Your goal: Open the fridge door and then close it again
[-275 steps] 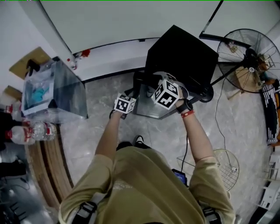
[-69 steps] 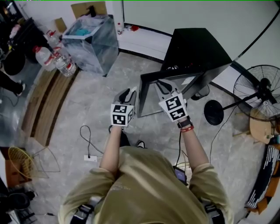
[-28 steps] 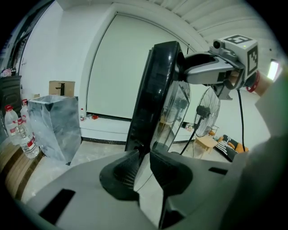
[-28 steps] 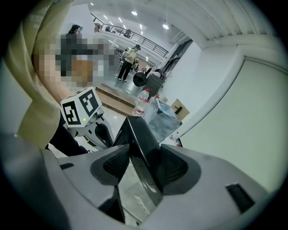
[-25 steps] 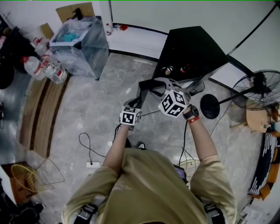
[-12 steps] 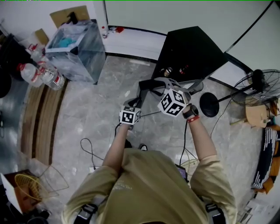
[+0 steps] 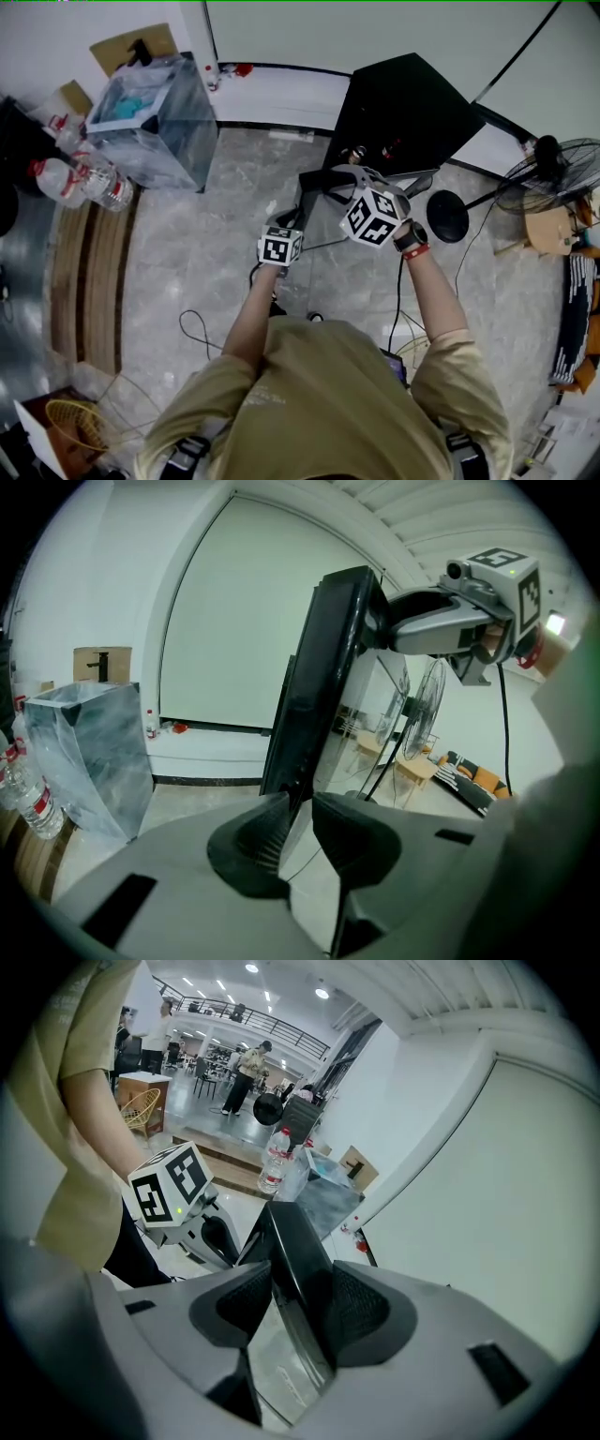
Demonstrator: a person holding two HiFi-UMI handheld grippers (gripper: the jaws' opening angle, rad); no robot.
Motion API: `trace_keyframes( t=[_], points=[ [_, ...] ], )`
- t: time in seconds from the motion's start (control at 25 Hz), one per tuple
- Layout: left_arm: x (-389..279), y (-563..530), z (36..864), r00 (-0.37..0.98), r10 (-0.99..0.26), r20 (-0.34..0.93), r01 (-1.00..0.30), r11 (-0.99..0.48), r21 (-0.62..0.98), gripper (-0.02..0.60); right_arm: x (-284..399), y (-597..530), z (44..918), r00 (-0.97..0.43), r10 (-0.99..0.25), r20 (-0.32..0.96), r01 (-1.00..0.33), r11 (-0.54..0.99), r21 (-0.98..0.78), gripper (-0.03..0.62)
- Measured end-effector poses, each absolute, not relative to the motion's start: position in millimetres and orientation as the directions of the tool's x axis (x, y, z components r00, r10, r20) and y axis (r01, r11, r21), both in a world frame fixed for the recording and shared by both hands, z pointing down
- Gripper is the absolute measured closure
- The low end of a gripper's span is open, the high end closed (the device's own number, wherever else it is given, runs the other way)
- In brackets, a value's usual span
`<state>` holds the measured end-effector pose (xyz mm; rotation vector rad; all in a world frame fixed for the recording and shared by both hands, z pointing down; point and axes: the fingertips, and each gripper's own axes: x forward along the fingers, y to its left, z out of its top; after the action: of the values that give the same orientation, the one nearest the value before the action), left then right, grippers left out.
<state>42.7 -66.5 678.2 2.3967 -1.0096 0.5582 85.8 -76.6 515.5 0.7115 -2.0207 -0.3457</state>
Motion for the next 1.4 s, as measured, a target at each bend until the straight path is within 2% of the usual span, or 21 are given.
trace_keyframes(
  t=[0.76,1.4],
  points=[
    [39.3,-121.9,676.9,0.726,-0.424,0.542,-0.619,-0.746,0.246,0.492,81.2,-127.2,516.5,-0.268,-0.681,0.682,-0.485,0.707,0.515,0.375],
    [48.8,-177.7,676.4,0.735,-0.388,0.556,-0.591,-0.768,0.245,0.492,91.4,-176.8,515.6,-0.205,-0.71,0.673,-0.574,0.644,0.505,0.378]
  ],
)
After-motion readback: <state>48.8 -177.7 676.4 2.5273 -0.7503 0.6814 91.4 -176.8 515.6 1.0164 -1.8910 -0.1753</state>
